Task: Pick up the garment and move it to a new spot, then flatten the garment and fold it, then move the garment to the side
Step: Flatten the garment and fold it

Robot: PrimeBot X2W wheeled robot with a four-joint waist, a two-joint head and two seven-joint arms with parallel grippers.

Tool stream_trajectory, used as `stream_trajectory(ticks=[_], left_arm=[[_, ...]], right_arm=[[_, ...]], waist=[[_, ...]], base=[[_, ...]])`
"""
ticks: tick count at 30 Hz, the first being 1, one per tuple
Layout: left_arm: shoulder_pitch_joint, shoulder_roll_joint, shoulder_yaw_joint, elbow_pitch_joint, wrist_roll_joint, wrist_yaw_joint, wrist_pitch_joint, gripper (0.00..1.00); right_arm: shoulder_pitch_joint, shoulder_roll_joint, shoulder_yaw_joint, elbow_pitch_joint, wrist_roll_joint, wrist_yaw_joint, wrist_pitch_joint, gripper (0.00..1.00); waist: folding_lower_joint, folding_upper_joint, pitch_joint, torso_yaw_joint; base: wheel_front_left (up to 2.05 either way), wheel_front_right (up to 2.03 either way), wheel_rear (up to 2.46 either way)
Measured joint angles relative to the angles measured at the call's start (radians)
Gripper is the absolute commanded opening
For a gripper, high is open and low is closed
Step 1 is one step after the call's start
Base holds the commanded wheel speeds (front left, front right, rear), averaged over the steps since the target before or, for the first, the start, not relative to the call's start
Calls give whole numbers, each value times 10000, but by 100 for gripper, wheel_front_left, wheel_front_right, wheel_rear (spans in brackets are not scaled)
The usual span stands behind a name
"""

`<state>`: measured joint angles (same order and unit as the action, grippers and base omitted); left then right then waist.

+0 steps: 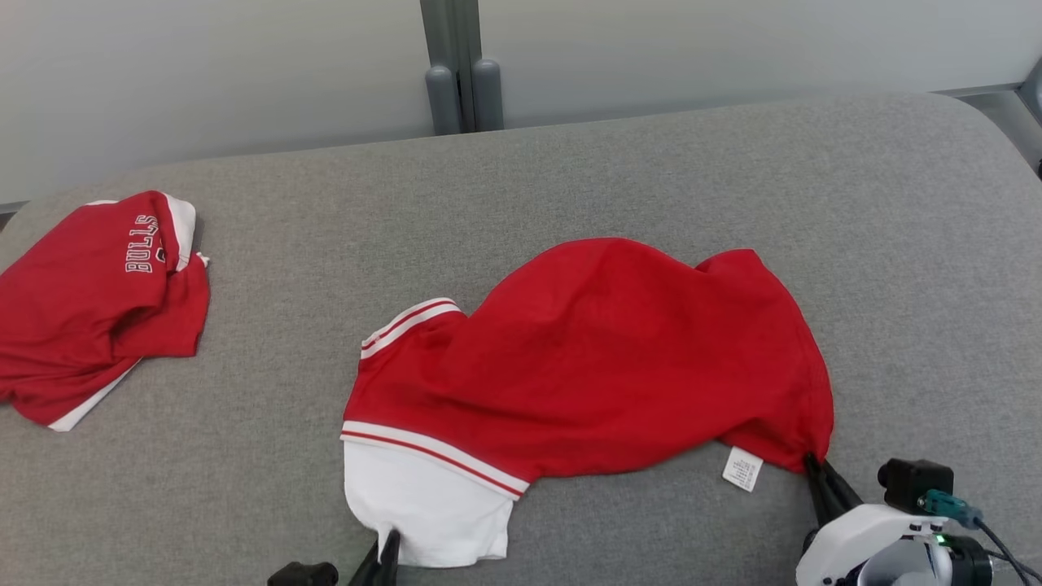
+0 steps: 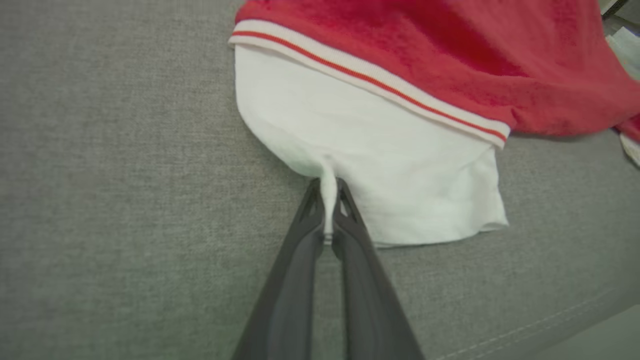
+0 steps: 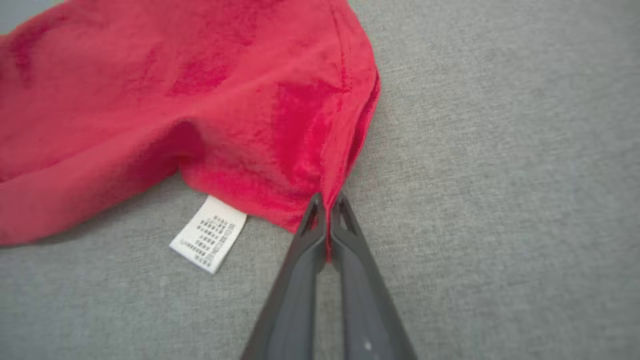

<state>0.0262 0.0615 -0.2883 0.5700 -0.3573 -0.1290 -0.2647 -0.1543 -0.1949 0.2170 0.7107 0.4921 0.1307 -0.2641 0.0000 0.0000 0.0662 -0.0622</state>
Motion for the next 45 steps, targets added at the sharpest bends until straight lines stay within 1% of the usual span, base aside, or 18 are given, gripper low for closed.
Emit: stream_trajectory(ticks=[4,7,11,15,17,19,22,25,27,30,34,37,40,42,45], left_arm=[[-77,-36,61,-953,-253,2,6,0],[-504,12,15,-1605,-349,0,8,0],[-1660,462,-111,-2249,-631,2,6,0],[-3439,1101,-372,-2263,-932,2,6,0],[-4489,1317,-554,-2098,-1331,2,134,0],[-5798,1570,-779,-1868,-1452,0,397,0],[-7759,1793,-869,-1363,-1847,2,736,0],[-9807,1879,-984,-757,-2205,2,1070,0],[-11288,1900,-1070,-251,-2468,0,1289,0],[-13308,1935,-1329,485,-2491,2,1419,0],[-15532,1751,-1386,1647,-2711,0,1369,0],[-16754,1661,-1315,2462,-2807,0,1129,0],[-17617,1463,-1394,2924,-2943,2,892,0],[-17885,1239,-1429,3032,-3244,2,688,0],[-17881,1032,-1822,3147,-3392,2,554,0]], right_arm=[[63,-125,-138,-1281,27,0,2,0],[36,-205,-366,-2211,-13,0,2,0],[-514,-397,-186,-2961,-10,2,2,0],[-1796,-629,186,-3095,422,0,2,0],[-2632,-811,447,-2986,619,0,2,0],[-3741,-949,750,-2727,1081,0,2,0],[-5507,-1216,1103,-2228,1799,0,58,0],[-7404,-1390,1264,-1768,2704,2,324,0],[-8801,-1741,1419,-1490,3049,0,497,0],[-10649,-2057,1452,-995,3607,-2,713,0],[-12502,-2222,1789,-105,3802,-2,915,0],[-13471,-2199,2186,527,3854,0,972,0],[-14190,-2217,2495,1003,3992,0,995,0],[-14491,-2242,2704,1193,4125,0,947,0],[-14561,-2359,3089,1379,4358,0,888,0]], waist=[[0,0,49,-13],[0,0,137,-47],[0,0,323,-130],[0,0,597,-247],[0,0,783,-309],[0,0,1043,-374],[0,0,1484,-449],[1,0,1983,-499],[1,0,2351,-513],[1,0,2841,-493],[2,0,3352,-389],[2,0,3547,-275],[2,0,3637,-174],[2,0,3708,-132],[1,0,3825,-68]], base=[[0,0,0],[0,0,0],[0,0,0],[0,0,0],[0,0,0],[0,0,0],[0,0,0],[0,0,0],[0,0,0],[0,0,0],[0,0,0],[0,0,0],[0,0,0],[0,0,0],[0,0,0]])
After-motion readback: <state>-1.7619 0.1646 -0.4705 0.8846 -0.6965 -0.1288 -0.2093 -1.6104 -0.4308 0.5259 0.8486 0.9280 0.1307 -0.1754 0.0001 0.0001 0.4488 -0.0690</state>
